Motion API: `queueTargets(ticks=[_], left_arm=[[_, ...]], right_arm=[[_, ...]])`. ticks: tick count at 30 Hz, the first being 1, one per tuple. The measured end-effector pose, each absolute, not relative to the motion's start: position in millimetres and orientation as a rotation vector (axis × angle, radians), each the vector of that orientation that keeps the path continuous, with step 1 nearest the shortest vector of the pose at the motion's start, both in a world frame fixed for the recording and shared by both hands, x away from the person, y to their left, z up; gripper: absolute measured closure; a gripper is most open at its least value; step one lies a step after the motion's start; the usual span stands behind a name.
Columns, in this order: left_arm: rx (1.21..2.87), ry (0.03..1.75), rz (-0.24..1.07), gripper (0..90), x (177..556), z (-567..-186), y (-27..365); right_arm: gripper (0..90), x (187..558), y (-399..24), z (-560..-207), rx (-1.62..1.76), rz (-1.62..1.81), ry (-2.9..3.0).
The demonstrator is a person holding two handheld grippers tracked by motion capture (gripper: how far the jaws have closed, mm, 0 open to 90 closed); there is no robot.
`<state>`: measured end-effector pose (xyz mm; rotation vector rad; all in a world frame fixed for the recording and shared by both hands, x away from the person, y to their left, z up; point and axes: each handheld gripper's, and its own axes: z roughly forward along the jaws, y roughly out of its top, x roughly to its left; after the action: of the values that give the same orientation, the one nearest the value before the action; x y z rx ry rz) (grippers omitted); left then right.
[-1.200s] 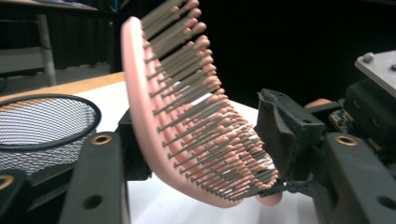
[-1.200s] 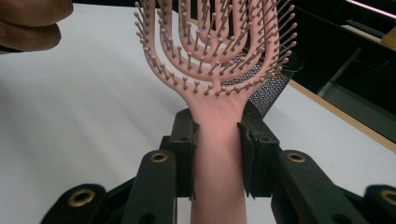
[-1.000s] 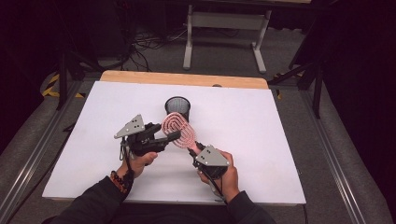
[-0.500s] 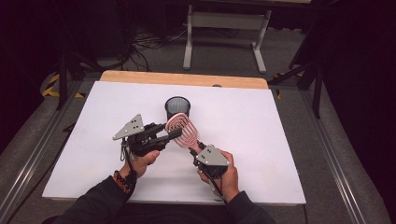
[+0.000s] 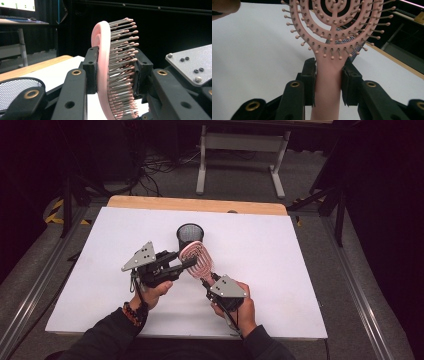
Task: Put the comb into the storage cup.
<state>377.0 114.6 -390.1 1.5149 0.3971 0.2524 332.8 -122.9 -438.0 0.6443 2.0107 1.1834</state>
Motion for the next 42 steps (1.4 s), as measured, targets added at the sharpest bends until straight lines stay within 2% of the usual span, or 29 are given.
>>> queueTargets(ticks=[9, 12, 14, 20, 42], left_arm=[[1.501, 0.387, 0.306, 64.2, 375.0, -379.5, 121.3], [1.497, 0.389, 0.328, 64.3, 375.1, -377.7, 124.9], [1.494, 0.397, 0.336, 64.3, 375.1, -376.7, 127.7], [1.497, 0.41, 0.368, 64.4, 376.0, -375.4, 136.2], [1.485, 0.419, 0.432, 64.5, 377.9, -367.7, 163.6]], right_arm=[[61.8, 328.5, -120.7, -435.9, 0.63, 1.222, 2.02], [57.2, 328.2, -121.4, -435.4, 0.621, 1.242, 2.029], [50.5, 327.9, -122.4, -434.6, 0.613, 1.269, 2.032], [42.0, 325.7, -128.3, -431.5, 0.6, 1.301, 2.032], [23.1, 326.3, -171.2, -422.9, 0.602, 1.293, 1.912]])
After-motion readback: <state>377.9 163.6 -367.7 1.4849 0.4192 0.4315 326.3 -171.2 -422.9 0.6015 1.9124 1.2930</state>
